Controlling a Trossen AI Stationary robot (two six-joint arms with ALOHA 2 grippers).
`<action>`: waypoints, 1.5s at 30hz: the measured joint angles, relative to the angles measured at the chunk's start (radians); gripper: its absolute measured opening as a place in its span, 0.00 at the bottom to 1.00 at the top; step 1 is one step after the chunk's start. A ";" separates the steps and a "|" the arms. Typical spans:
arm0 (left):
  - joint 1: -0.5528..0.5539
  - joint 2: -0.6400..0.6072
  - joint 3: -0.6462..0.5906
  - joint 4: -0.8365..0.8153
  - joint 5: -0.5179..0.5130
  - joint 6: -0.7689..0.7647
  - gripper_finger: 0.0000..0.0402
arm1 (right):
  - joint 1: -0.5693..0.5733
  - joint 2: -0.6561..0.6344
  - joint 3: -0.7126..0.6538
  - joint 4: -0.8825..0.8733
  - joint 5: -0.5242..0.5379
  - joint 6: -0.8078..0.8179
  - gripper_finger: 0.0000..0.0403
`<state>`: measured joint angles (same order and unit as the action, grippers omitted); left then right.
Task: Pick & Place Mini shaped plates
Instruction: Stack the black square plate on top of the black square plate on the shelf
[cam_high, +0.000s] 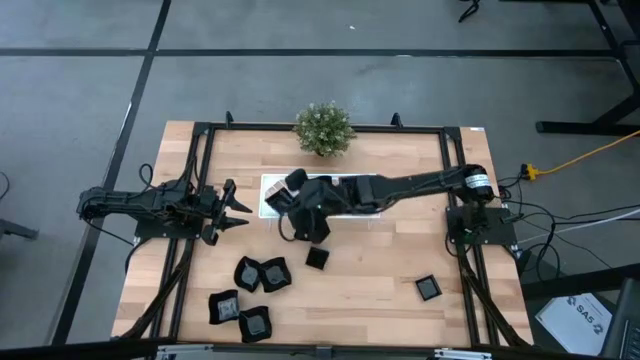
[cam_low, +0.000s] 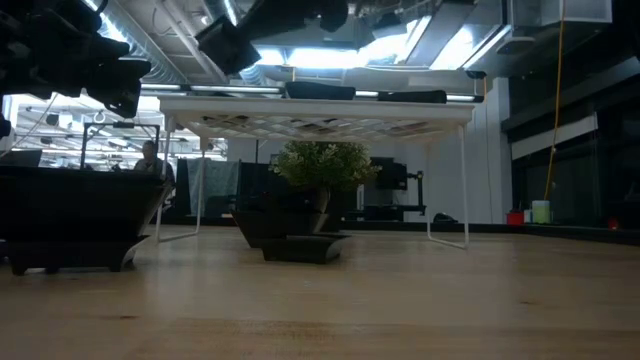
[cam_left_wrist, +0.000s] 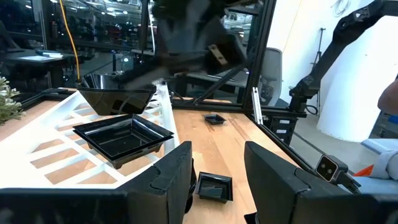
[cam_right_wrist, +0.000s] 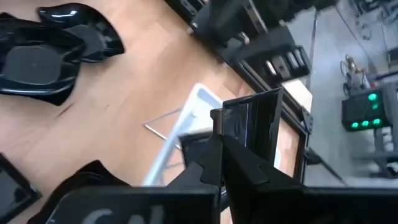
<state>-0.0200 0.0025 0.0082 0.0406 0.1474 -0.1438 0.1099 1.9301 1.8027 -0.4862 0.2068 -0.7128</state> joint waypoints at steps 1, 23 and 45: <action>0.000 0.000 0.000 0.000 0.000 0.000 0.36 | -0.009 0.000 0.000 0.001 -0.009 0.012 0.02; 0.000 0.000 0.000 0.000 0.000 0.000 0.36 | -0.052 0.002 -0.063 0.090 -0.054 0.032 0.02; 0.000 0.000 0.000 0.000 0.000 0.000 0.36 | -0.076 0.002 -0.063 0.051 -0.101 0.103 0.06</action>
<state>-0.0196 0.0022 0.0083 0.0410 0.1473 -0.1436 0.0334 1.9316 1.7397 -0.4349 0.1056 -0.6094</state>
